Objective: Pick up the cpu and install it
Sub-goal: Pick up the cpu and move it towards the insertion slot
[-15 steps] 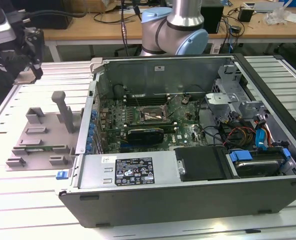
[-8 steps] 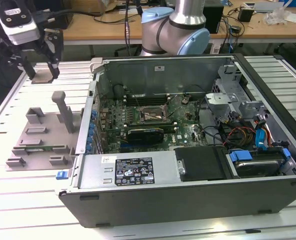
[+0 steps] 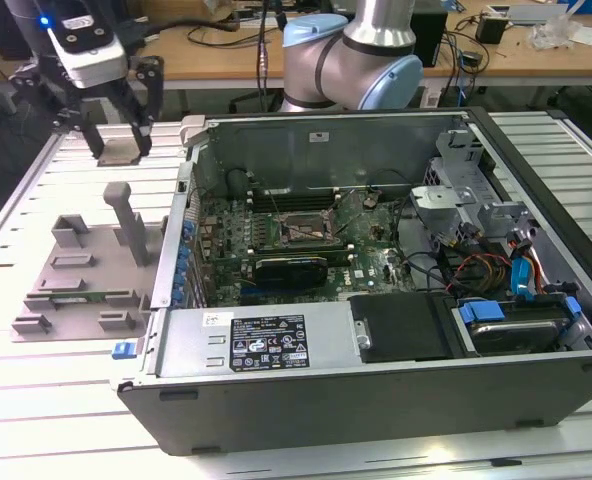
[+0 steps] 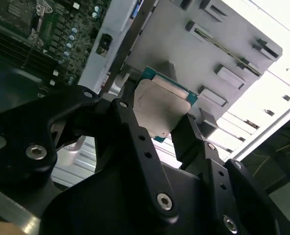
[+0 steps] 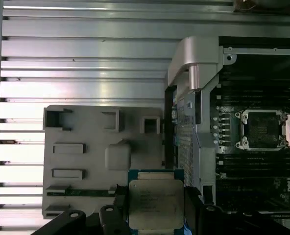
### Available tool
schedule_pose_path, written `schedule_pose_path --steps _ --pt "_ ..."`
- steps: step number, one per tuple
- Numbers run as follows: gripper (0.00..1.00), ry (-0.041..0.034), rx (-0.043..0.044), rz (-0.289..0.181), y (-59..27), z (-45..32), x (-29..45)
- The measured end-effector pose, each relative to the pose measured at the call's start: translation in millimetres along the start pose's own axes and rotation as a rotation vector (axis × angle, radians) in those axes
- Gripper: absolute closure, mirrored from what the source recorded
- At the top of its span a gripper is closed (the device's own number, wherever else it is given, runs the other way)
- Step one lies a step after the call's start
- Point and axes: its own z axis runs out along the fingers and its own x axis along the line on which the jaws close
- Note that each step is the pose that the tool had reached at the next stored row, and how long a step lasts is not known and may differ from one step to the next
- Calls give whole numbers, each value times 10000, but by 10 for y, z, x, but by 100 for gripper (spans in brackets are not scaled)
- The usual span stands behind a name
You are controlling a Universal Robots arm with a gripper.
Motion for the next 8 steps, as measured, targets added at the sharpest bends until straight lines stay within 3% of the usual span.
schedule_pose_path --steps 8 --pt "45 -1 0 1 -1 8 -279"
